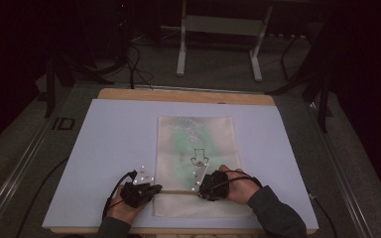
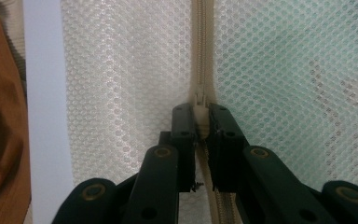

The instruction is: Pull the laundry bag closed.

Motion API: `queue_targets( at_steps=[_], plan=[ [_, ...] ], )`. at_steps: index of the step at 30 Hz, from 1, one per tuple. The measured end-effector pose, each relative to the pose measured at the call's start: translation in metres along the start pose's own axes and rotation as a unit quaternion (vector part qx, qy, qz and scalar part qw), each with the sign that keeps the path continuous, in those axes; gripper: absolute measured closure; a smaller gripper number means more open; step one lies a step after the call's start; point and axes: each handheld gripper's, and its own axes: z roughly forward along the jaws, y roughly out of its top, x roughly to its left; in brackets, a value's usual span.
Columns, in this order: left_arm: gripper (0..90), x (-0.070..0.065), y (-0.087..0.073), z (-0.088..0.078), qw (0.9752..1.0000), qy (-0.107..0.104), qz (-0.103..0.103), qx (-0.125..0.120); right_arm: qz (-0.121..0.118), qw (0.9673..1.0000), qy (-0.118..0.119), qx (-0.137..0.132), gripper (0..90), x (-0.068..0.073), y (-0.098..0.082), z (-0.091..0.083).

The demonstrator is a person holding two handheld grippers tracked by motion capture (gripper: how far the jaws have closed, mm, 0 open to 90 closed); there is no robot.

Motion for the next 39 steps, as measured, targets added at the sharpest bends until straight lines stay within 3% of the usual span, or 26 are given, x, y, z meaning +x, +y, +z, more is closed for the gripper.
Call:
queue_targets(
  at_steps=[39],
  plan=[
    [89.2, 0.0, 0.0, 0.0, 1.0, -0.001, -0.001, -0.001, 0.018, 0.9998, 0.001, 0.006, 82.3, -0.001, -0.02, -0.006]
  ],
)
